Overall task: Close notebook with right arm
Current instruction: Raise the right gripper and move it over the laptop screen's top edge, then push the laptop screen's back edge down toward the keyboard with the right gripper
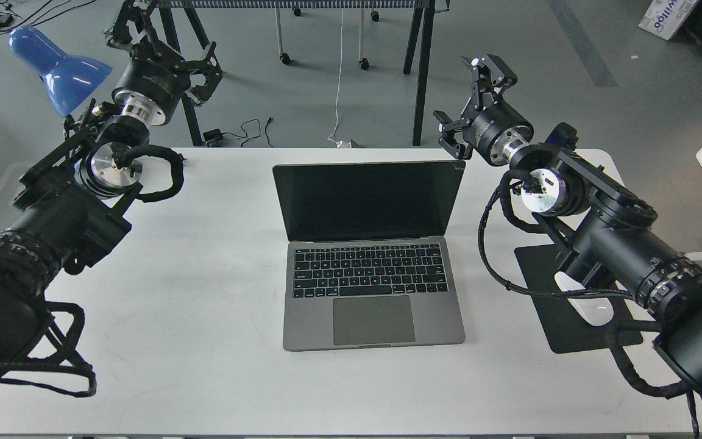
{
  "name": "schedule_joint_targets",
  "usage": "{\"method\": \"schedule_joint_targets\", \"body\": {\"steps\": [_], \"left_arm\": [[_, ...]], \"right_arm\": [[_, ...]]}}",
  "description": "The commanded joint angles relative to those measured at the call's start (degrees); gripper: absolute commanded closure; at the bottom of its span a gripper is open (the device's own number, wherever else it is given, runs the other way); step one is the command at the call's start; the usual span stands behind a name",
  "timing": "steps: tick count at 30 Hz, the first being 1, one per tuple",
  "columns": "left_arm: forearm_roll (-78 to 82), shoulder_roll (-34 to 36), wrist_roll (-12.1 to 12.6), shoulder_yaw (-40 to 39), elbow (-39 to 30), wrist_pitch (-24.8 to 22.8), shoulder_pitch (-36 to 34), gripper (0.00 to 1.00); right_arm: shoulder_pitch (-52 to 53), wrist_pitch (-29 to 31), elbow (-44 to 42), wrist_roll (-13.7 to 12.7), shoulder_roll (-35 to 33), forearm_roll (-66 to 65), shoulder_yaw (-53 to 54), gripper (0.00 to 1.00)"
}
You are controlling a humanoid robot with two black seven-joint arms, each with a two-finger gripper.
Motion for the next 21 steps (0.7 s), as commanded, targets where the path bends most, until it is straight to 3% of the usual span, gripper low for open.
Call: {"method": "schedule_joint_targets", "body": {"steps": [1,11,21], "left_arm": [[0.01,0.01,0.00,0.00,0.00,0.00,0.00,0.00],[0.01,-0.08,0.00,0.00,0.00,0.00,0.00,0.00],[0.01,0.01,0.00,0.09,0.00,0.00,0.00,0.00]], "right_arm": [[-0.19,0.13,2.06,-0.08,-0.08,0.09,-3.37,0.00],[-5.02,0.04,14.80,-0.52,-4.56,0.01,-7.77,0.00],[-9.86,0.31,25.00,-0.43,-13.34,0.01,-12.00,0.00]]}}
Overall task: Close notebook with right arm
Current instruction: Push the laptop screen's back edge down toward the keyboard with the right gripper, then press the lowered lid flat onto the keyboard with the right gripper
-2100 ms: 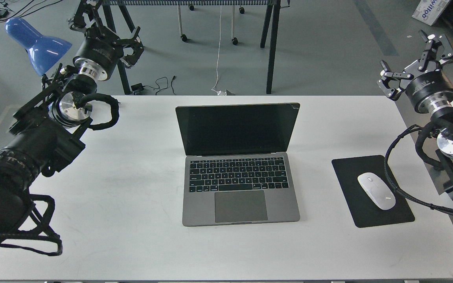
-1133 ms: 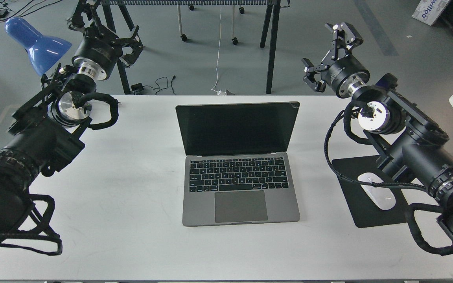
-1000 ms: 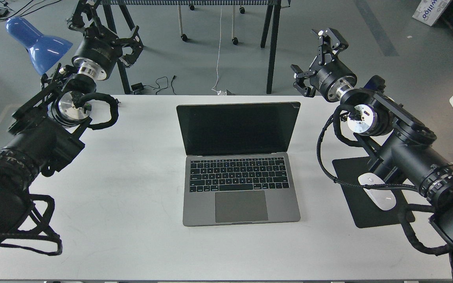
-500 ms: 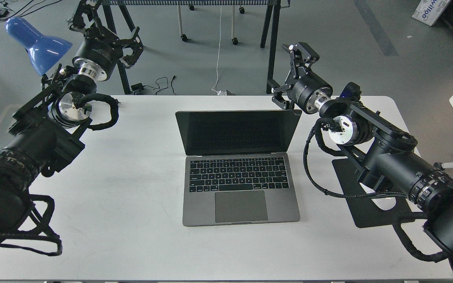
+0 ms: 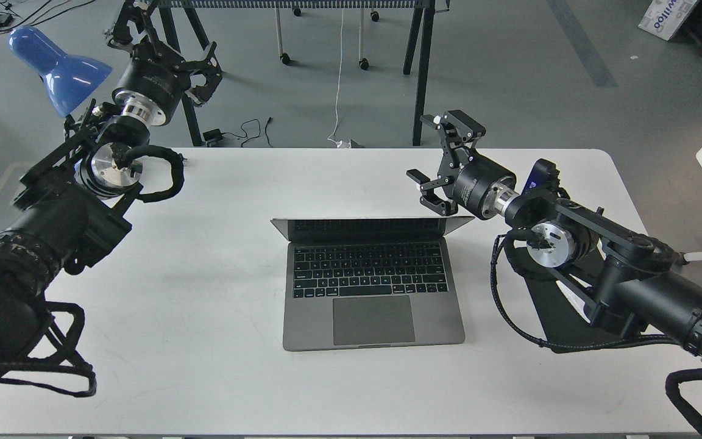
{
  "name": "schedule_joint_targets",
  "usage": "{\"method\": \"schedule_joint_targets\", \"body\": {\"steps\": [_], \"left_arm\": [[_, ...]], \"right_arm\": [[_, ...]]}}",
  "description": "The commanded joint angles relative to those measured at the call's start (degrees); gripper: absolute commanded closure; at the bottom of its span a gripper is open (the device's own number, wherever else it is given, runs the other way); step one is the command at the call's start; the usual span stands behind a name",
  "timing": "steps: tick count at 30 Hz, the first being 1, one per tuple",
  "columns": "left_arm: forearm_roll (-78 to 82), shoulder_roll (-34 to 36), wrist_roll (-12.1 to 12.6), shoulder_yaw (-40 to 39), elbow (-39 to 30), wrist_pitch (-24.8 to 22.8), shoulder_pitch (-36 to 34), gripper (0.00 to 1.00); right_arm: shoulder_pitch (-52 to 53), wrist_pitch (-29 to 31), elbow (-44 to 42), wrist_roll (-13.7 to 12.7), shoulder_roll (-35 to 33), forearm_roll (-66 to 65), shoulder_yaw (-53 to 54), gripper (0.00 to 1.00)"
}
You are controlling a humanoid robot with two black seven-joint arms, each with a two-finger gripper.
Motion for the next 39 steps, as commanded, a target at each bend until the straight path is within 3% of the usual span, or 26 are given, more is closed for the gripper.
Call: {"method": "schedule_joint_targets", "body": {"steps": [1,21,39], "left_arm": [[0.00,0.02,0.00,0.02,0.00,0.00,0.00,0.00],[0.08,0.02,0.00,0.02,0.00,0.00,0.00,0.00],[0.08,0.02,0.00,0.02,0.00,0.00,0.00,0.00]], "right_arm": [[-1.77,0.33,2.90,0.07,-2.73,-0.06,-0.52,0.00],[-8.19,0.50,2.73,0.42,-2.12,-3.66,-6.06,0.00],[-10.92,0.59,-3.77,0.42,3.59,-9.90,-7.20,0.00]]}}
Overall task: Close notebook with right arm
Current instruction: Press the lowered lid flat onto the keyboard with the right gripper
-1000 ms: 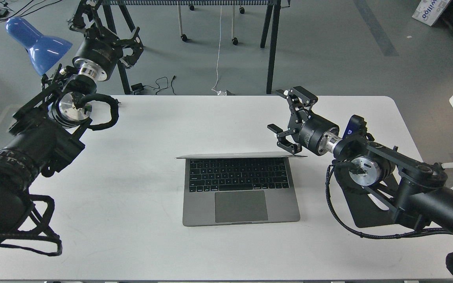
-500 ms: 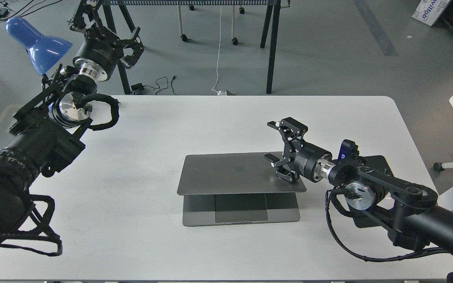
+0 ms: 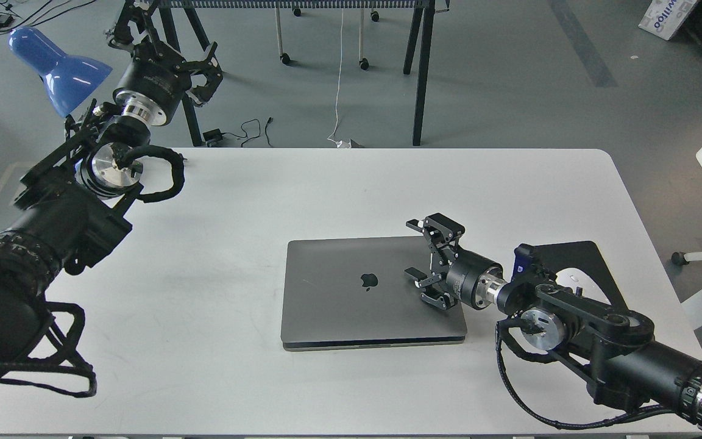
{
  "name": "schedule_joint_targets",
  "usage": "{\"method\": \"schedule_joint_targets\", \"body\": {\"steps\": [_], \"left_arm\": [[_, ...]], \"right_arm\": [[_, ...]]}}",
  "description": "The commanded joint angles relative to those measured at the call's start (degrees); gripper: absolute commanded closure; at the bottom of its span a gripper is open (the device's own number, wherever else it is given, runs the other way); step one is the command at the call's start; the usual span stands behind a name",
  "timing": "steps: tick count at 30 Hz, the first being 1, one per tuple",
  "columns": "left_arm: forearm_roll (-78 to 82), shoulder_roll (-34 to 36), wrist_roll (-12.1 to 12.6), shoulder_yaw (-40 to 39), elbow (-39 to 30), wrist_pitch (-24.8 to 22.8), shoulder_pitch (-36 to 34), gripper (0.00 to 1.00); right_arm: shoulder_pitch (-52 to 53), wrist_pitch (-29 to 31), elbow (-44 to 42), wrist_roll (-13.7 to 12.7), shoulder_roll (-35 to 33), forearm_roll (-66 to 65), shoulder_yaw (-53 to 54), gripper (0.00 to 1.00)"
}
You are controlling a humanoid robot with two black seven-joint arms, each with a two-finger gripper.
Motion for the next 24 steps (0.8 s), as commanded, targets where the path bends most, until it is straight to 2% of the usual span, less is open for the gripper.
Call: {"method": "schedule_joint_targets", "body": {"steps": [1,17,24], "left_arm": [[-0.01,0.09,0.00,0.00,0.00,0.00,0.00,0.00],[-0.01,0.09,0.00,0.00,0.00,0.00,0.00,0.00],[-0.10,0.09,0.00,-0.09,0.00,0.00,0.00,0.00]], "right_arm": [[0.10,-0.05,-0.61,-0.07,0.34,-0.42,-0.44,0.00],[0.80,-0.32,0.09,-0.07,0.51,-0.77,-1.32,0.00],[3.52,-0.06,4.39,0.10,-3.43,-0.51,6.66,0.00]]}}
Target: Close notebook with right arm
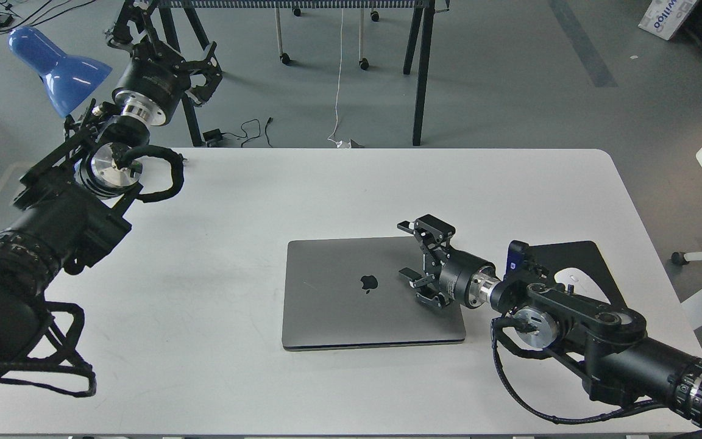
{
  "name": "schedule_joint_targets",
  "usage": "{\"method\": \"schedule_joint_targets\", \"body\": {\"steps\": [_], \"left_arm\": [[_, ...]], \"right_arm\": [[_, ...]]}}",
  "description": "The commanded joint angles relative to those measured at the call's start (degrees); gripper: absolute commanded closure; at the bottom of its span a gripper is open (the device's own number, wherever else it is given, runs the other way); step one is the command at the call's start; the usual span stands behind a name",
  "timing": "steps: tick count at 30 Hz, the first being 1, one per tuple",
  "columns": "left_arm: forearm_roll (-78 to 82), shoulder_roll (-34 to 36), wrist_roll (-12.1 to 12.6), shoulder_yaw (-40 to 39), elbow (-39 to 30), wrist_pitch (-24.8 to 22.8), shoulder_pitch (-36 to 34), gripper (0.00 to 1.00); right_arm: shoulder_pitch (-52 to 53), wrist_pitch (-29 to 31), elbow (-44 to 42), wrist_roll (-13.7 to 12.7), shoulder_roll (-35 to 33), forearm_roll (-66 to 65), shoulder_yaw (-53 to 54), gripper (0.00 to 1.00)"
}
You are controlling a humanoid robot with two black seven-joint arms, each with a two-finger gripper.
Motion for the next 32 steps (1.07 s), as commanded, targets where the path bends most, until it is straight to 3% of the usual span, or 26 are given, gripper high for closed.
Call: {"method": "schedule_joint_targets", "body": {"steps": [1,5,9,15,22,32], "left_arm": [[-0.08,-0.01,0.00,-0.03,0.00,0.00,0.00,0.00],[-0.08,-0.01,0.00,-0.03,0.00,0.00,0.00,0.00],[-0.08,-0.01,0.00,-0.03,0.00,0.00,0.00,0.00],[-0.08,-0.01,0.00,-0.03,0.00,0.00,0.00,0.00],[-0.08,-0.01,0.00,-0.03,0.00,0.00,0.00,0.00],[-0.16,-0.01,-0.18,-0.30,0.00,0.00,0.00,0.00]], "right_arm": [[2.21,0.53,1.67,0.15,-2.48,0.06,6.30,0.00],[4.15,0.44,1.41,-0.11,-2.48,0.06,16.75,0.00],[5.55,0.53,1.41,-2.04,-2.40,0.67,26.78,0.00],[6.00,0.35,-0.69,-1.87,-0.81,4.10,39.18,0.00],[10.21,0.53,-5.80,-6.00,-3.44,13.94,41.13,0.00],[11.45,2.99,-7.30,-5.04,-3.89,14.39,41.13,0.00]]}}
